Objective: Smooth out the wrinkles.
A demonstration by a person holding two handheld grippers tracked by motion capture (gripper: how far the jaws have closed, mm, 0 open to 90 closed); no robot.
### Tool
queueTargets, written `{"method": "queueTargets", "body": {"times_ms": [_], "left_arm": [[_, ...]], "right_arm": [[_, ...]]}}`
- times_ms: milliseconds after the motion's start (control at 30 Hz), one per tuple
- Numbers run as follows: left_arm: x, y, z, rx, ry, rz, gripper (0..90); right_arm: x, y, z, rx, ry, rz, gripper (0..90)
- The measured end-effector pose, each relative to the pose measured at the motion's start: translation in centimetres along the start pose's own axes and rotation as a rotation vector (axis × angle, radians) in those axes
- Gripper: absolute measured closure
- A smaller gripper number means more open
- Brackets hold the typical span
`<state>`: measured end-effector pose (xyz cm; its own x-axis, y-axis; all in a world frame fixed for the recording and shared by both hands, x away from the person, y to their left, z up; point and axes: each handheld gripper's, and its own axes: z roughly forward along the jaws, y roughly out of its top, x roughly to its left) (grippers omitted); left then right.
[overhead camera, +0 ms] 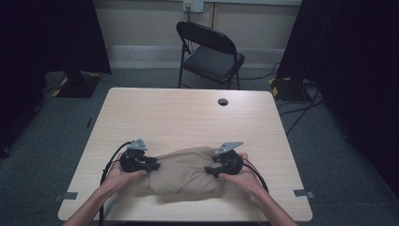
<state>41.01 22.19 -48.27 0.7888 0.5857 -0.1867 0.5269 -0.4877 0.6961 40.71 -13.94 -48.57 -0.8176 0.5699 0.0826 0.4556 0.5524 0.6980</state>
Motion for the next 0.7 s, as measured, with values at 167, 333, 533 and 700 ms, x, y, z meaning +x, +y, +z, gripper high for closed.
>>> {"method": "queueTargets", "body": {"times_ms": [167,333,533,700], "left_arm": [[1.5,0.7,1.0,-0.019,0.013,-0.044,56.8],[1.0,1.1,-1.6,-0.092,-0.036,-0.064,64.4],[-3.7,2.7,-4.4,-0.160,-0.137,0.019,63.4],[-7.4,1.5,-3.2,-0.050,-0.205,0.103,63.9]], "right_arm": [[-1.7,0.6,0.2,0.004,-0.026,0.028,41.3],[-2.1,0.5,-0.5,-0.010,0.039,0.077,37.3],[0.2,1.4,-3.3,-0.093,0.073,0.041,38.7],[3.0,1.0,-4.4,-0.080,0.104,-0.006,38.6]]}}
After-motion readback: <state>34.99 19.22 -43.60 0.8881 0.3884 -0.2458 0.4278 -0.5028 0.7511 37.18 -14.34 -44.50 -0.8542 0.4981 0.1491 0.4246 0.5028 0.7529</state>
